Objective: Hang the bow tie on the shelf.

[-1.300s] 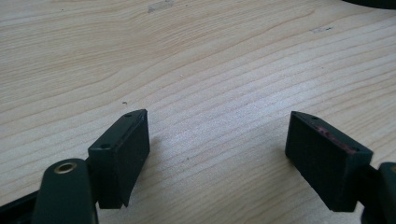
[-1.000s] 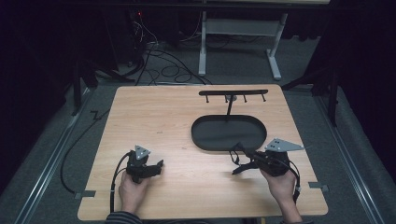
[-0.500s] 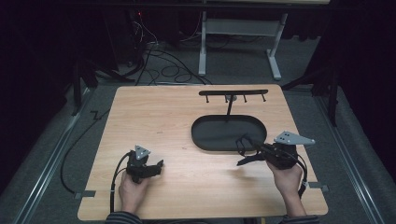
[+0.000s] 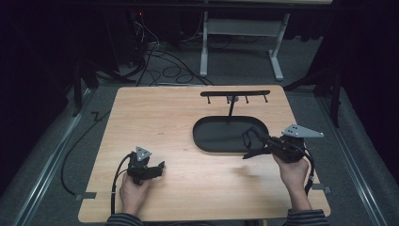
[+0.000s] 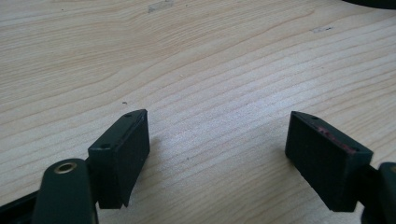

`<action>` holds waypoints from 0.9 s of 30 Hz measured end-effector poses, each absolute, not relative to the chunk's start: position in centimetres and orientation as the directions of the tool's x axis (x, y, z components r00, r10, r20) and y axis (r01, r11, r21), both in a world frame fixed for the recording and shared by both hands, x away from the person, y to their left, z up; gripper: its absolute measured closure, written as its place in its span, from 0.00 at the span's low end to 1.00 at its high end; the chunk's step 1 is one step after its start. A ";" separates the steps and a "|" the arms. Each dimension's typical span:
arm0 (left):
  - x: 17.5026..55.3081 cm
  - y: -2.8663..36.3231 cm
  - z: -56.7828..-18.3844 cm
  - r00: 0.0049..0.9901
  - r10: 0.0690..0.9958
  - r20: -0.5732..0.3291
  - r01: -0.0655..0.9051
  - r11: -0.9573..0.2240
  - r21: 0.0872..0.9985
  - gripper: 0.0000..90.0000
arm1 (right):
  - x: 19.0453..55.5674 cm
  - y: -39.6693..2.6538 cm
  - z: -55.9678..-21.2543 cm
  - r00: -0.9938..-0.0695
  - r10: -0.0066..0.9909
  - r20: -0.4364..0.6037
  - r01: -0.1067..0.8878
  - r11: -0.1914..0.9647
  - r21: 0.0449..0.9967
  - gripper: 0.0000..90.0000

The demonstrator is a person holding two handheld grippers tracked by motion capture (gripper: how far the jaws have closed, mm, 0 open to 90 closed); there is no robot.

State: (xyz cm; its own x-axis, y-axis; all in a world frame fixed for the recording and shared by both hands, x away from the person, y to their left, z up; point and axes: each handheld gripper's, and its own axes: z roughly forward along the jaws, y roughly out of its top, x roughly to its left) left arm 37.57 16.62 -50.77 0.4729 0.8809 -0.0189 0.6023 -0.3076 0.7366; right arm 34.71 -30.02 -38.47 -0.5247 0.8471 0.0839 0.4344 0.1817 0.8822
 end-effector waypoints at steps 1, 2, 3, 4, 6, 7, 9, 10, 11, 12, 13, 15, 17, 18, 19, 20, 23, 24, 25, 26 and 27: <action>37.6 16.6 -50.8 0.473 0.881 -0.019 0.602 -0.308 0.737 0.25 | 34.7 -30.1 -38.4 -0.524 0.848 0.081 0.432 0.183 0.883 1.00; 37.6 16.6 -50.8 0.473 0.881 -0.019 0.602 -0.308 0.737 0.25 | 34.7 -30.1 -38.4 -0.524 0.848 0.081 0.432 0.183 0.883 1.00; 37.6 16.6 -50.8 0.473 0.881 -0.019 0.602 -0.307 0.737 0.25 | 34.9 -30.1 -38.2 -0.522 0.849 0.079 0.430 0.182 0.884 1.00; 37.6 16.6 -50.8 0.473 0.881 -0.019 0.602 -0.307 0.737 0.25 | 34.9 -30.2 -38.1 -0.518 0.851 0.083 0.431 0.176 0.885 1.00; 37.6 16.6 -50.8 0.473 0.881 -0.019 0.602 -0.308 0.737 0.25 | 35.0 -30.3 -37.9 -0.517 0.852 0.084 0.430 0.174 0.886 1.00; 37.6 16.6 -50.8 0.473 0.881 -0.019 0.602 -0.308 0.737 0.25 | 35.1 -30.3 -37.8 -0.517 0.852 0.082 0.429 0.175 0.886 1.00; 37.6 16.6 -50.8 0.473 0.881 -0.019 0.602 -0.308 0.736 0.25 | 35.3 -30.4 -37.7 -0.515 0.853 0.079 0.431 0.178 0.885 1.00; 37.6 16.6 -50.8 0.473 0.881 -0.019 0.602 -0.308 0.736 0.25 | 35.4 -30.4 -37.7 -0.514 0.854 0.079 0.430 0.177 0.885 1.00; 37.6 16.6 -50.8 0.473 0.881 -0.019 0.602 -0.308 0.737 0.25 | 35.5 -30.5 -37.6 -0.513 0.855 0.079 0.429 0.176 0.886 1.00; 37.6 16.6 -50.8 0.473 0.881 -0.019 0.602 -0.308 0.737 0.25 | 35.5 -30.6 -37.5 -0.510 0.856 0.080 0.430 0.173 0.886 1.00; 37.6 16.6 -50.8 0.473 0.881 -0.019 0.602 -0.308 0.737 0.25 | 35.6 -30.6 -37.5 -0.508 0.858 0.081 0.431 0.171 0.886 1.00; 37.6 16.6 -50.8 0.473 0.881 -0.019 0.602 -0.308 0.736 0.25 | 35.7 -30.7 -37.3 -0.506 0.859 0.080 0.427 0.169 0.888 1.00; 37.6 16.6 -50.8 0.473 0.881 -0.019 0.602 -0.308 0.737 0.25 | 35.9 -30.8 -37.1 -0.505 0.860 0.074 0.424 0.172 0.889 1.00; 37.6 16.6 -50.8 0.473 0.881 -0.019 0.602 -0.308 0.737 0.25 | 35.9 -30.8 -37.1 -0.505 0.860 0.074 0.424 0.172 0.889 1.00; 37.6 16.6 -50.8 0.473 0.881 -0.019 0.602 -0.308 0.737 0.25 | 35.9 -30.8 -37.0 -0.504 0.860 0.074 0.423 0.171 0.890 1.00; 37.6 16.6 -50.8 0.473 0.881 -0.019 0.602 -0.308 0.737 0.25 | 36.0 -30.8 -36.9 -0.502 0.862 0.071 0.422 0.173 0.890 1.00; 37.6 16.6 -50.8 0.473 0.881 -0.019 0.602 -0.307 0.737 0.25 | 36.2 -30.9 -36.6 -0.496 0.866 0.067 0.417 0.170 0.893 1.00; 37.6 16.6 -50.8 0.473 0.881 -0.019 0.602 -0.308 0.737 0.25 | 36.3 -30.9 -36.5 -0.494 0.867 0.067 0.418 0.170 0.892 1.00; 37.6 16.6 -50.8 0.473 0.881 -0.019 0.602 -0.308 0.737 0.25 | 36.4 -30.9 -36.4 -0.492 0.868 0.065 0.417 0.169 0.893 1.00; 37.6 16.6 -50.8 0.473 0.881 -0.019 0.602 -0.308 0.737 0.25 | 36.4 -30.9 -36.4 -0.492 0.868 0.065 0.417 0.169 0.893 1.00; 37.6 16.6 -50.8 0.473 0.881 -0.019 0.602 -0.308 0.737 0.25 | 36.7 -31.1 -36.3 -0.488 0.870 0.065 0.414 0.165 0.895 1.00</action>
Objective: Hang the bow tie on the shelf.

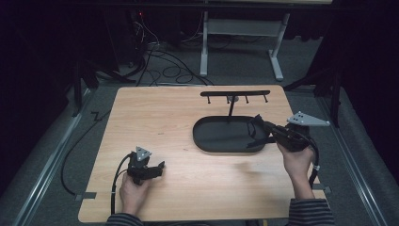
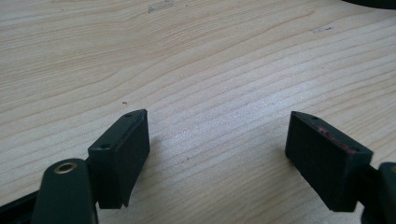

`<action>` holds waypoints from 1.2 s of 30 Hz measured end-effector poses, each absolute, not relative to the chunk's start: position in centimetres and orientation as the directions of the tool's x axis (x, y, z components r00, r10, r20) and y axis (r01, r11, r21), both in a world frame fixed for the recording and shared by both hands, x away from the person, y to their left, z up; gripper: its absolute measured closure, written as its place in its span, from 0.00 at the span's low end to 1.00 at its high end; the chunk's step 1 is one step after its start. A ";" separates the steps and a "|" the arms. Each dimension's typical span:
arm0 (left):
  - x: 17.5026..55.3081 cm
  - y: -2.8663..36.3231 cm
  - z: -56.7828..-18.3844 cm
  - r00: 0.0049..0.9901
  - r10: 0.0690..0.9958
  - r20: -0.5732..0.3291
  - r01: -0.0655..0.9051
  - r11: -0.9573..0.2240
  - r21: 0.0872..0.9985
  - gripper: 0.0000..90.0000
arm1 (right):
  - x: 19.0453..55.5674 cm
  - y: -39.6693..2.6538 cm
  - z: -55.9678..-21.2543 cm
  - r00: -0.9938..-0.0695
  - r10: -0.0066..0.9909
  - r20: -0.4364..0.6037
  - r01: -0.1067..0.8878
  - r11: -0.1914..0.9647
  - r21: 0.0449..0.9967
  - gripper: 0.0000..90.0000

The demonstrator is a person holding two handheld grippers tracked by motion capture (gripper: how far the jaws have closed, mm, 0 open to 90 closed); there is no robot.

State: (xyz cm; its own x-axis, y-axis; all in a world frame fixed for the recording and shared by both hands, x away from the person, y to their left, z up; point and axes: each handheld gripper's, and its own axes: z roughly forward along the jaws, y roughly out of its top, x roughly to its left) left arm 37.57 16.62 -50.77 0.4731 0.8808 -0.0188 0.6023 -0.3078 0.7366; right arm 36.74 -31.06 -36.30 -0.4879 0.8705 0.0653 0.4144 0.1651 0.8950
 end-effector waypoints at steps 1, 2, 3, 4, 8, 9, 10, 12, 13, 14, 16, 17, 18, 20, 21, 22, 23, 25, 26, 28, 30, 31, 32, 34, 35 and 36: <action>37.6 16.6 -50.8 0.473 0.881 -0.019 0.602 -0.308 0.737 0.25 | 36.8 -31.1 -36.2 -0.485 0.872 0.064 0.415 0.165 0.895 1.00; 37.6 16.6 -50.8 0.473 0.881 -0.019 0.602 -0.308 0.737 0.25 | 36.8 -31.1 -36.2 -0.485 0.872 0.064 0.415 0.165 0.895 1.00; 37.6 16.6 -50.8 0.473 0.881 -0.019 0.603 -0.308 0.736 0.25 | 37.0 -31.2 -36.2 -0.482 0.874 0.066 0.415 0.161 0.896 1.00; 37.6 16.6 -50.8 0.473 0.881 -0.019 0.602 -0.308 0.737 0.25 | 37.1 -31.2 -36.1 -0.479 0.875 0.067 0.416 0.159 0.896 1.00; 37.6 16.6 -50.8 0.473 0.881 -0.019 0.602 -0.308 0.736 0.25 | 37.9 -31.7 -36.0 -0.468 0.880 0.082 0.420 0.139 0.897 1.00; 37.6 16.6 -50.8 0.473 0.881 -0.019 0.602 -0.308 0.737 0.25 | 37.9 -31.7 -36.0 -0.468 0.880 0.082 0.420 0.139 0.897 1.00; 37.6 16.6 -50.8 0.473 0.881 -0.019 0.602 -0.308 0.737 0.25 | 38.1 -31.8 -36.0 -0.464 0.882 0.085 0.424 0.137 0.895 1.00; 37.6 16.6 -50.8 0.473 0.881 -0.019 0.602 -0.308 0.737 0.25 | 38.4 -31.9 -36.1 -0.459 0.884 0.088 0.426 0.132 0.895 1.00; 37.6 16.6 -50.8 0.473 0.881 -0.019 0.602 -0.308 0.737 0.25 | 38.5 -31.9 -36.1 -0.458 0.884 0.091 0.426 0.128 0.896 1.00; 37.6 16.6 -50.8 0.473 0.881 -0.019 0.602 -0.308 0.737 0.25 | 38.6 -32.0 -36.1 -0.455 0.886 0.091 0.426 0.127 0.896 1.00; 37.6 16.6 -50.8 0.473 0.881 -0.019 0.602 -0.308 0.737 0.25 | 38.8 -32.1 -36.1 -0.449 0.889 0.091 0.426 0.124 0.896 1.00; 37.6 16.6 -50.8 0.473 0.881 -0.018 0.602 -0.308 0.736 0.25 | 39.0 -32.1 -36.0 -0.446 0.890 0.088 0.426 0.125 0.896 1.00; 37.6 16.6 -50.8 0.473 0.881 -0.019 0.602 -0.308 0.737 0.25 | 39.0 -32.1 -36.0 -0.446 0.890 0.088 0.426 0.125 0.896 1.00; 37.6 16.6 -50.8 0.473 0.881 -0.019 0.602 -0.308 0.737 0.25 | 39.2 -32.1 -35.8 -0.443 0.892 0.087 0.423 0.123 0.898 1.00; 37.6 16.6 -50.8 0.473 0.881 -0.019 0.602 -0.308 0.737 0.25 | 39.3 -32.2 -35.8 -0.440 0.894 0.084 0.423 0.125 0.897 1.00; 37.6 16.6 -50.8 0.473 0.881 -0.019 0.602 -0.308 0.737 0.25 | 39.4 -32.2 -35.7 -0.440 0.894 0.081 0.422 0.126 0.898 1.00; 37.6 16.6 -50.8 0.473 0.881 -0.019 0.602 -0.308 0.737 0.25 | 39.5 -32.2 -35.6 -0.436 0.896 0.084 0.424 0.123 0.897 1.00; 37.6 16.6 -50.8 0.473 0.881 -0.019 0.602 -0.308 0.737 0.25 | 39.7 -32.3 -35.5 -0.432 0.898 0.080 0.423 0.123 0.898 1.00; 37.6 16.6 -50.8 0.473 0.881 -0.019 0.602 -0.308 0.737 0.25 | 39.9 -32.3 -35.3 -0.427 0.901 0.077 0.422 0.123 0.898 1.00; 37.6 16.6 -50.8 0.473 0.881 -0.019 0.602 -0.308 0.737 0.25 | 40.0 -32.4 -35.1 -0.425 0.902 0.076 0.421 0.123 0.899 1.00; 37.6 16.6 -50.8 0.473 0.881 -0.019 0.602 -0.308 0.737 0.25 | 40.3 -32.4 -34.9 -0.424 0.903 0.075 0.417 0.121 0.901 1.00; 37.6 16.6 -50.8 0.473 0.881 -0.019 0.602 -0.308 0.737 0.25 | 40.5 -32.4 -34.8 -0.420 0.905 0.072 0.418 0.123 0.900 1.00; 37.6 16.6 -50.8 0.473 0.881 -0.019 0.602 -0.308 0.737 0.25 | 40.5 -32.4 -34.8 -0.420 0.905 0.072 0.418 0.123 0.900 1.00; 37.6 16.6 -50.8 0.473 0.881 -0.019 0.602 -0.308 0.737 0.25 | 40.9 -32.5 -34.7 -0.413 0.908 0.073 0.420 0.119 0.900 1.00; 37.6 16.6 -50.8 0.473 0.881 -0.019 0.602 -0.308 0.737 0.25 | 40.9 -32.5 -34.7 -0.413 0.908 0.073 0.420 0.119 0.900 1.00; 37.6 16.6 -50.8 0.473 0.881 -0.019 0.602 -0.308 0.737 0.25 | 41.0 -32.5 -34.7 -0.409 0.910 0.070 0.420 0.120 0.899 1.00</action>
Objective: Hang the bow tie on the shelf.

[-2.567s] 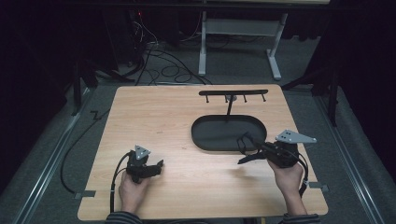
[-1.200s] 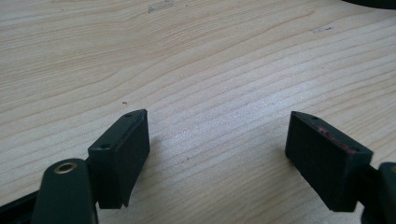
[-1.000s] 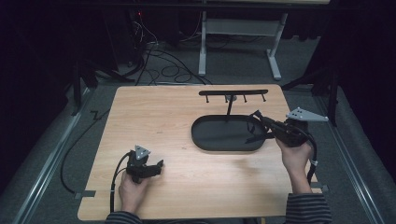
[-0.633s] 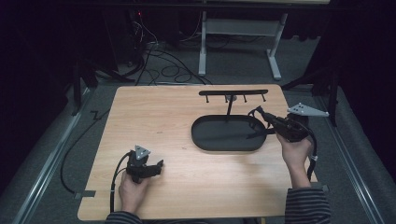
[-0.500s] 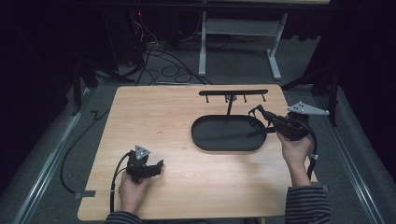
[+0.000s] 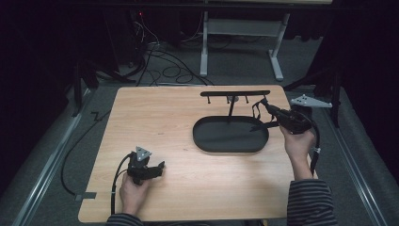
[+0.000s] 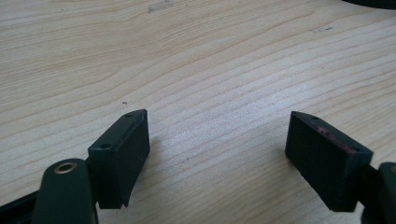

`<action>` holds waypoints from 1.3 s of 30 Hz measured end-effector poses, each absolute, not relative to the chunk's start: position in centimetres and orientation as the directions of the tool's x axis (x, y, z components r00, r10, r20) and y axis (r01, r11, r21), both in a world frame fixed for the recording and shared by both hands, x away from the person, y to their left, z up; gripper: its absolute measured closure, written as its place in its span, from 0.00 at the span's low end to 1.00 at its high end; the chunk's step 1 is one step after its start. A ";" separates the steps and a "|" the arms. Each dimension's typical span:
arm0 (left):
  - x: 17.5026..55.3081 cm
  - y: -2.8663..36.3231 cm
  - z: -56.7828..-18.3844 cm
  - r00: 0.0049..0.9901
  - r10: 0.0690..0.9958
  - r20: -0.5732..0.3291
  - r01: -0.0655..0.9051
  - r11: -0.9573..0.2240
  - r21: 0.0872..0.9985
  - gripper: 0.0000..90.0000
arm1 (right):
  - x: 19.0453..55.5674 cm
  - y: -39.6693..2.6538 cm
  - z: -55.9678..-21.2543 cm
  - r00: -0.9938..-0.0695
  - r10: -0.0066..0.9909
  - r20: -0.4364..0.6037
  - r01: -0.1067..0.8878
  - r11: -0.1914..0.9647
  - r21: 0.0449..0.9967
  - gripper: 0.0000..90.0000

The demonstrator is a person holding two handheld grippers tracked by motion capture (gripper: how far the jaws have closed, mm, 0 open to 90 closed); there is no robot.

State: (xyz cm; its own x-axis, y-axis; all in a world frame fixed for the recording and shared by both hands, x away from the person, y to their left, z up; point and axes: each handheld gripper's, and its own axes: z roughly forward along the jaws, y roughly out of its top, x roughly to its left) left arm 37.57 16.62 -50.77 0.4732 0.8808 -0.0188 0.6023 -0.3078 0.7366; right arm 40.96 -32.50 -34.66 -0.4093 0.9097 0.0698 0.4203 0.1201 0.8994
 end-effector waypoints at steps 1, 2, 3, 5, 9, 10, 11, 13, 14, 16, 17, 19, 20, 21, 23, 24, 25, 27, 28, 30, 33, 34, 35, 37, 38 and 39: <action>37.6 16.6 -50.8 0.473 0.881 -0.019 0.602 -0.308 0.737 0.25 | 41.2 -32.6 -34.7 -0.404 0.912 0.073 0.422 0.115 0.899 1.00; 37.6 16.6 -50.8 0.473 0.881 -0.019 0.602 -0.308 0.737 0.25 | 41.2 -32.6 -34.7 -0.404 0.912 0.073 0.422 0.115 0.899 1.00; 37.6 16.6 -50.8 0.473 0.881 -0.019 0.602 -0.308 0.737 0.25 | 41.3 -32.7 -34.7 -0.399 0.914 0.072 0.425 0.115 0.898 1.00; 37.6 16.6 -50.8 0.473 0.881 -0.019 0.602 -0.308 0.736 0.25 | 41.5 -32.8 -34.6 -0.391 0.917 0.074 0.426 0.110 0.898 1.00; 37.6 16.6 -50.8 0.473 0.881 -0.019 0.602 -0.308 0.737 0.25 | 42.1 -33.2 -34.5 -0.373 0.924 0.079 0.427 0.096 0.899 1.00; 37.6 16.6 -50.8 0.473 0.881 -0.019 0.602 -0.308 0.736 0.25 | 42.1 -33.2 -34.5 -0.373 0.924 0.079 0.427 0.096 0.899 1.00; 37.6 16.6 -50.8 0.473 0.881 -0.019 0.602 -0.308 0.737 0.25 | 42.2 -33.3 -34.5 -0.371 0.925 0.076 0.426 0.097 0.900 1.00; 37.6 16.6 -50.8 0.473 0.881 -0.019 0.602 -0.308 0.737 0.25 | 42.4 -33.4 -34.5 -0.363 0.929 0.076 0.427 0.093 0.899 1.00; 37.6 16.6 -50.8 0.473 0.881 -0.019 0.602 -0.308 0.736 0.25 | 42.6 -33.5 -34.6 -0.356 0.931 0.077 0.428 0.089 0.900 1.00; 37.6 16.6 -50.8 0.473 0.881 -0.019 0.602 -0.308 0.736 0.25 | 42.7 -33.5 -34.6 -0.352 0.933 0.078 0.432 0.088 0.898 1.00; 37.6 16.6 -50.8 0.473 0.881 -0.019 0.602 -0.308 0.736 0.25 | 42.9 -33.5 -34.7 -0.349 0.934 0.076 0.433 0.089 0.897 1.00; 37.6 16.6 -50.8 0.473 0.881 -0.019 0.602 -0.308 0.736 0.25 | 43.1 -33.5 -34.8 -0.341 0.937 0.079 0.441 0.085 0.894 1.00; 37.6 16.6 -50.8 0.473 0.881 -0.019 0.602 -0.308 0.736 0.25 | 43.3 -33.5 -34.9 -0.337 0.938 0.077 0.442 0.086 0.893 1.00; 37.6 16.6 -50.8 0.473 0.881 -0.019 0.602 -0.308 0.736 0.25 | 43.6 -33.6 -34.9 -0.333 0.940 0.077 0.444 0.084 0.892 1.00; 37.6 16.6 -50.8 0.473 0.881 -0.019 0.602 -0.308 0.736 0.25 | 43.8 -33.6 -35.0 -0.327 0.942 0.079 0.448 0.081 0.890 1.00; 37.6 16.6 -50.8 0.473 0.881 -0.019 0.602 -0.308 0.736 0.25 | 43.9 -33.6 -35.0 -0.323 0.943 0.078 0.450 0.080 0.890 1.00; 37.6 16.6 -50.8 0.473 0.881 -0.019 0.602 -0.308 0.737 0.25 | 43.9 -33.6 -35.0 -0.323 0.943 0.078 0.450 0.080 0.890 1.00; 37.6 16.6 -50.8 0.473 0.881 -0.019 0.602 -0.308 0.736 0.25 | 44.2 -33.7 -35.3 -0.309 0.947 0.082 0.464 0.075 0.883 1.00; 37.6 16.6 -50.8 0.473 0.881 -0.019 0.602 -0.308 0.736 0.25 | 44.4 -33.8 -35.5 -0.305 0.949 0.084 0.467 0.072 0.881 1.00; 37.6 16.6 -50.8 0.473 0.881 -0.019 0.602 -0.308 0.737 0.25 | 44.5 -33.9 -35.6 -0.301 0.950 0.085 0.470 0.070 0.880 1.00; 37.6 16.6 -50.8 0.473 0.881 -0.019 0.602 -0.308 0.736 0.25 | 44.7 -34.2 -35.8 -0.286 0.954 0.090 0.478 0.060 0.876 1.00; 37.6 16.6 -50.8 0.473 0.881 -0.019 0.602 -0.308 0.736 0.25 | 44.7 -34.2 -35.8 -0.286 0.954 0.090 0.478 0.060 0.876 1.00; 37.6 16.6 -50.8 0.473 0.881 -0.019 0.602 -0.308 0.736 0.25 | 44.8 -34.2 -35.9 -0.283 0.955 0.090 0.482 0.060 0.874 1.00; 37.6 16.6 -50.8 0.473 0.881 -0.019 0.602 -0.308 0.736 0.25 | 44.9 -34.2 -36.0 -0.276 0.957 0.093 0.492 0.058 0.869 1.00; 37.6 16.6 -50.8 0.473 0.881 -0.019 0.602 -0.308 0.736 0.25 | 45.0 -34.2 -36.1 -0.275 0.957 0.094 0.495 0.057 0.867 1.00; 37.6 16.6 -50.8 0.473 0.881 -0.019 0.602 -0.308 0.736 0.25 | 45.0 -34.2 -36.2 -0.273 0.957 0.093 0.498 0.058 0.865 1.00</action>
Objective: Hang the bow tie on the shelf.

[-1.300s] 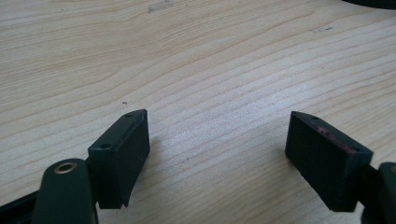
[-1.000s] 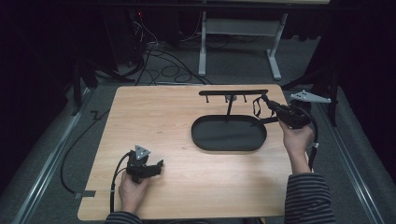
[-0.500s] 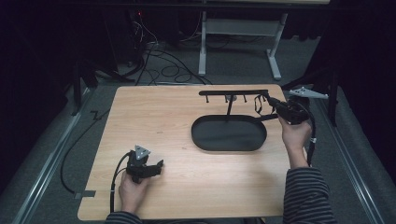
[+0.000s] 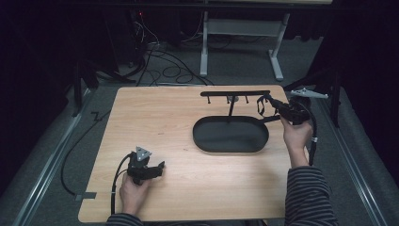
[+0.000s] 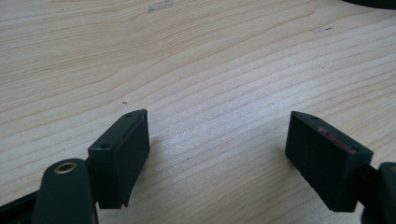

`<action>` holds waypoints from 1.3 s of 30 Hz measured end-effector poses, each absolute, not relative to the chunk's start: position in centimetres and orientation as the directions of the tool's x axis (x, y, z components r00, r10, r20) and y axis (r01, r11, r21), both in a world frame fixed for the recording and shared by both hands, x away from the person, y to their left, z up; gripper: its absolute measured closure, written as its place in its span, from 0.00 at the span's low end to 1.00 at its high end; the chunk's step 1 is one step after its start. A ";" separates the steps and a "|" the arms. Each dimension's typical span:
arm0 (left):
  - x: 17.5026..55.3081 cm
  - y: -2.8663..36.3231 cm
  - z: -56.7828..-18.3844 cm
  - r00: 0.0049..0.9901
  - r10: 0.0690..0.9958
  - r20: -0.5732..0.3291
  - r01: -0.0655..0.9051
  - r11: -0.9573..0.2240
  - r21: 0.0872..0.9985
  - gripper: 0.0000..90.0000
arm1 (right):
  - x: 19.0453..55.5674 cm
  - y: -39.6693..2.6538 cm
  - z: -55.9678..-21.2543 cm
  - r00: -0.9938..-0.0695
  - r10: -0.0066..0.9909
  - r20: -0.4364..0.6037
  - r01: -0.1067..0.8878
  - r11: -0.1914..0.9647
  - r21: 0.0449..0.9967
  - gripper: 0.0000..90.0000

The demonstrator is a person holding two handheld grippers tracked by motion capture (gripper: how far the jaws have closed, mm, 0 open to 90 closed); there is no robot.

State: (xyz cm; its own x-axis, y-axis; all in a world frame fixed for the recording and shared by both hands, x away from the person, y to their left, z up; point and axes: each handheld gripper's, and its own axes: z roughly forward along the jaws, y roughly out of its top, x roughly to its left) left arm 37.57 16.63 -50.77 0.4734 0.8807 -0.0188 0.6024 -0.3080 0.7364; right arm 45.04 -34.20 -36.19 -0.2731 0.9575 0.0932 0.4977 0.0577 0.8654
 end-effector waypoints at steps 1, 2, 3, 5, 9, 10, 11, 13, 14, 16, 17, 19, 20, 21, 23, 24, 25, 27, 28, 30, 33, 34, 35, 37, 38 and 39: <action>37.6 16.6 -50.8 0.473 0.881 -0.019 0.602 -0.308 0.737 0.25 | 45.0 -34.2 -36.2 -0.273 0.957 0.093 0.498 0.058 0.865 1.00; 37.6 16.6 -50.8 0.473 0.881 -0.019 0.602 -0.308 0.737 0.25 | 45.1 -34.2 -36.3 -0.269 0.958 0.098 0.503 0.053 0.863 1.00; 37.6 16.6 -50.8 0.473 0.881 -0.019 0.602 -0.308 0.737 0.25 | 45.2 -34.2 -36.4 -0.271 0.958 0.097 0.503 0.056 0.862 1.00; 37.6 16.6 -50.8 0.473 0.881 -0.019 0.602 -0.308 0.737 0.25 | 45.2 -34.1 -36.5 -0.268 0.957 0.107 0.508 0.046 0.860 1.00; 37.6 16.6 -50.8 0.473 0.881 -0.019 0.602 -0.308 0.737 0.25 | 45.3 -34.0 -36.9 -0.266 0.958 0.110 0.512 0.044 0.858 0.98; 37.6 16.6 -50.8 0.473 0.881 -0.019 0.602 -0.308 0.737 0.25 | 45.3 -34.0 -36.9 -0.266 0.958 0.110 0.512 0.044 0.858 0.98; 37.6 16.6 -50.8 0.473 0.881 -0.019 0.602 -0.308 0.736 0.25 | 45.2 -34.0 -37.0 -0.264 0.958 0.112 0.515 0.041 0.856 0.96; 37.6 16.6 -50.8 0.473 0.881 -0.019 0.602 -0.308 0.736 0.25 | 45.2 -34.0 -37.2 -0.263 0.957 0.121 0.516 0.034 0.856 0.94; 37.6 16.6 -50.8 0.473 0.881 -0.019 0.602 -0.308 0.736 0.25 | 45.2 -34.1 -37.2 -0.263 0.957 0.125 0.517 0.030 0.856 0.94; 37.6 16.6 -50.8 0.473 0.881 -0.019 0.602 -0.308 0.736 0.25 | 45.0 -34.0 -37.2 -0.267 0.956 0.125 0.511 0.030 0.859 0.93; 37.6 16.6 -50.8 0.473 0.881 -0.019 0.602 -0.308 0.737 0.25 | 45.0 -34.0 -37.2 -0.271 0.955 0.124 0.508 0.033 0.861 0.93; 37.6 16.6 -50.8 0.473 0.881 -0.019 0.602 -0.308 0.736 0.25 | 44.8 -33.9 -37.1 -0.276 0.953 0.122 0.504 0.035 0.863 0.91; 37.6 16.6 -50.8 0.473 0.881 -0.019 0.602 -0.308 0.736 0.25 | 44.6 -33.9 -37.1 -0.277 0.953 0.125 0.502 0.033 0.864 0.88; 37.6 16.6 -50.8 0.473 0.881 -0.019 0.602 -0.308 0.737 0.25 | 44.5 -34.0 -37.1 -0.280 0.952 0.123 0.502 0.035 0.864 0.87; 37.6 16.6 -50.8 0.473 0.881 -0.019 0.602 -0.308 0.736 0.25 | 44.5 -34.0 -37.0 -0.283 0.951 0.124 0.502 0.037 0.864 0.86; 37.6 16.6 -50.8 0.473 0.881 -0.019 0.602 -0.308 0.737 0.25 | 44.2 -34.1 -36.9 -0.283 0.950 0.128 0.498 0.032 0.866 0.83; 37.6 16.6 -50.8 0.473 0.881 -0.019 0.602 -0.308 0.736 0.25 | 44.2 -34.1 -36.9 -0.283 0.950 0.128 0.498 0.032 0.866 0.83; 37.6 16.6 -50.8 0.473 0.881 -0.019 0.602 -0.308 0.736 0.25 | 43.8 -34.2 -36.7 -0.287 0.948 0.140 0.492 0.020 0.870 0.79; 37.6 16.6 -50.8 0.473 0.881 -0.019 0.602 -0.308 0.736 0.25 | 43.7 -34.2 -36.7 -0.288 0.947 0.140 0.492 0.021 0.870 0.78; 37.6 16.6 -50.8 0.473 0.881 -0.019 0.602 -0.308 0.737 0.25 | 43.6 -34.3 -36.7 -0.286 0.947 0.143 0.493 0.018 0.870 0.76; 37.6 16.6 -50.8 0.473 0.881 -0.019 0.602 -0.308 0.737 0.25 | 43.1 -34.5 -36.8 -0.281 0.948 0.152 0.495 0.008 0.869 0.74; 37.6 16.6 -50.8 0.473 0.881 -0.019 0.602 -0.308 0.736 0.25 | 43.0 -34.6 -36.9 -0.281 0.947 0.154 0.497 0.006 0.868 0.74; 37.6 16.6 -50.8 0.473 0.881 -0.019 0.602 -0.308 0.736 0.25 | 43.0 -34.6 -36.9 -0.281 0.947 0.154 0.497 0.006 0.868 0.74; 37.6 16.6 -50.8 0.474 0.881 -0.019 0.603 -0.309 0.736 0.25 | 42.7 -34.8 -37.1 -0.284 0.945 0.159 0.498 0.004 0.867 0.73; 37.6 16.6 -50.8 0.473 0.881 -0.019 0.602 -0.308 0.736 0.25 | 42.7 -34.8 -37.1 -0.284 0.945 0.159 0.498 0.004 0.867 0.73; 37.6 16.6 -50.8 0.473 0.881 -0.019 0.602 -0.308 0.737 0.25 | 42.5 -34.8 -37.1 -0.284 0.945 0.166 0.501 -0.001 0.866 0.72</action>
State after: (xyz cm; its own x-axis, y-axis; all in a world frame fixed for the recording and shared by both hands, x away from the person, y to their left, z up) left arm 37.57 16.63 -50.77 0.4733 0.8807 -0.0188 0.6022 -0.3079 0.7366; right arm 42.55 -34.84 -37.09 -0.2837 0.9445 0.1655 0.5008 -0.0013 0.8656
